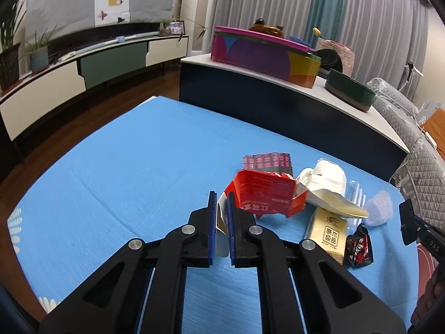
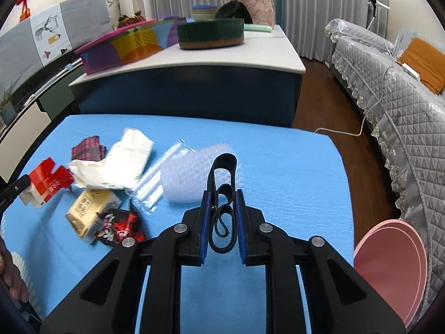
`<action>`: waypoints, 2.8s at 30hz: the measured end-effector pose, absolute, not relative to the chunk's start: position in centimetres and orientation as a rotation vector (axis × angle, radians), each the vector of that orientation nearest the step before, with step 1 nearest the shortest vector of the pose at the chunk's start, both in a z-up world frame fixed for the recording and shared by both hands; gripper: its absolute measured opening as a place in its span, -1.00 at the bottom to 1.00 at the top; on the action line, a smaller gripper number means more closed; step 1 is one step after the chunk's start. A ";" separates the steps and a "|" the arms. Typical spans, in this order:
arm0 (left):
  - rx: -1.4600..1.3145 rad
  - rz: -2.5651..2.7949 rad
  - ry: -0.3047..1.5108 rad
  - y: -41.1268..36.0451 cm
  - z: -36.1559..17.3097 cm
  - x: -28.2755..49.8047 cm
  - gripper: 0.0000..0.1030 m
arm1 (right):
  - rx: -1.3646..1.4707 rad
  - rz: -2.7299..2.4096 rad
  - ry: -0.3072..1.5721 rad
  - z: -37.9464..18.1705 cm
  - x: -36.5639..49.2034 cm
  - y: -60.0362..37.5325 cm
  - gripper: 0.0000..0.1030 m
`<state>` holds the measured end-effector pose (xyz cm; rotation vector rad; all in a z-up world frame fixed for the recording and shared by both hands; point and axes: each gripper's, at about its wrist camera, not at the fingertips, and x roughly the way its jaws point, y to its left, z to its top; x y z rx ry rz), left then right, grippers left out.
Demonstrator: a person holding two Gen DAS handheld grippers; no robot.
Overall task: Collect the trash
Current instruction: 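Carry the red box with the left tool while the right tool carries the strap over the pink bucket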
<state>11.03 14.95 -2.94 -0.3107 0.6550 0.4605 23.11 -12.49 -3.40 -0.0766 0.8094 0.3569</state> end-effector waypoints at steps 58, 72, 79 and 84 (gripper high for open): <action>-0.099 0.091 0.555 -3.4 5.0 11.9 -0.89 | 0.110 0.075 0.619 4.9 11.8 -33.4 -0.66; -0.091 -0.015 0.587 -10.2 5.4 14.3 -0.89 | 0.165 -0.048 0.630 5.9 12.7 -40.0 -0.66; -0.090 -0.058 0.605 -13.3 5.3 15.1 -0.89 | 0.203 -0.073 0.634 5.8 13.0 -41.9 -0.66; -0.086 -0.100 0.615 -15.8 4.9 15.4 -0.89 | 0.206 -0.076 0.657 5.1 13.1 -42.4 -0.66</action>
